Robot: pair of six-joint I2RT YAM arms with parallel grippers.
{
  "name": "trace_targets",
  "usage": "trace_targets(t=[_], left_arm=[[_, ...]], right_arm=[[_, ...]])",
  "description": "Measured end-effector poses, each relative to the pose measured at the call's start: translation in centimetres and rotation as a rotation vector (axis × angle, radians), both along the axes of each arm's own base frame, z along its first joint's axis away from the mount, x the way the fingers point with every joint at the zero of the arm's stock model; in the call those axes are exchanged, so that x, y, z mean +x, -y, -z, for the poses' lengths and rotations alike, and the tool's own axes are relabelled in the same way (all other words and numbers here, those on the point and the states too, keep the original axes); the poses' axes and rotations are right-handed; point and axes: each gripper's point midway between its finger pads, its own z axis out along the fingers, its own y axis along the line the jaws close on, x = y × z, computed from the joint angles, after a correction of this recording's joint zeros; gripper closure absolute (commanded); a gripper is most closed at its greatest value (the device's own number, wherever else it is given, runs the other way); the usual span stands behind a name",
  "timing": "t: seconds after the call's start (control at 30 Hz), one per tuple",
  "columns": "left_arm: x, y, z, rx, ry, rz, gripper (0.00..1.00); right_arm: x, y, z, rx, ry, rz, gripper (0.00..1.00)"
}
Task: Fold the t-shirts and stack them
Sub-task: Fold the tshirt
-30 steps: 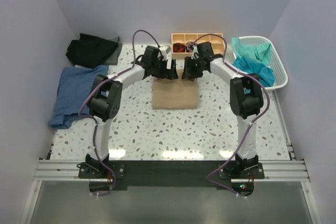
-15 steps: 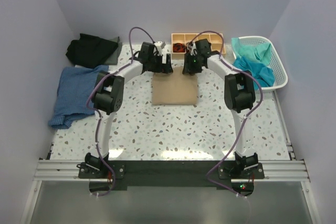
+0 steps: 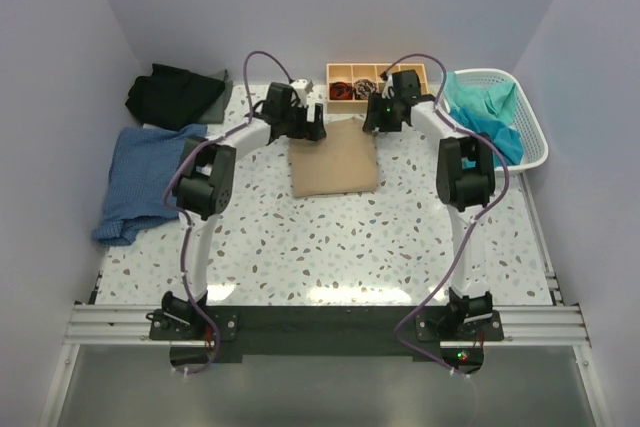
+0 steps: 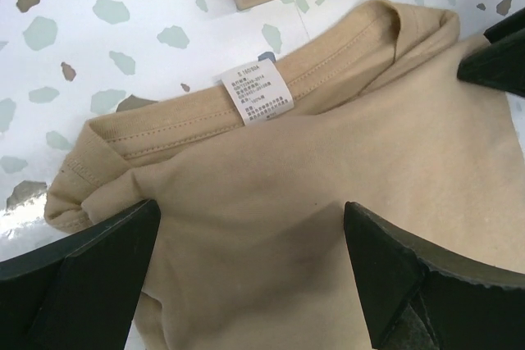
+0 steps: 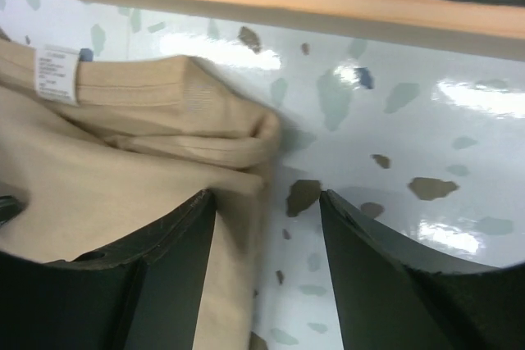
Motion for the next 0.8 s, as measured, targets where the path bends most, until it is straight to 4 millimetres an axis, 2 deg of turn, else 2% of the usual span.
trace_targets(t=[0.07, 0.2, 0.37, 0.43, 0.53, 0.63, 0.8], left_arm=[[-0.4, -0.4, -0.2, 0.002, 0.004, -0.004, 0.0], [-1.8, -1.3, -1.4, 0.003, 0.006, -0.013, 0.0], [-2.3, -2.3, -6.1, 0.001, 0.083, -0.047, 0.0], [-3.0, -3.1, -7.6, 0.005, 0.11, -0.07, 0.0], [-4.7, -4.1, -8.4, 0.003, 0.114, -0.097, 0.0], [-6.9, -5.0, -6.4, 0.015, 0.07, -0.112, 0.0], [-10.4, -6.3, -1.1, 0.048, -0.053, -0.129, 0.0]], right_arm=[[0.2, 0.8, 0.0, 0.0, 0.011, 0.012, 0.38], [-0.6, 2.0, -0.8, 0.0, 0.013, 0.029, 0.34], [-1.6, 2.0, -4.2, 0.02, 0.063, 0.029, 0.34], [-2.4, 1.7, -5.1, 0.044, 0.076, 0.02, 0.33], [-3.4, 1.2, -5.3, 0.077, 0.073, 0.004, 0.28], [-4.6, 0.8, -3.9, 0.101, 0.041, -0.005, 0.27], [-7.5, 0.6, -0.5, 0.126, -0.06, -0.015, 0.27]])
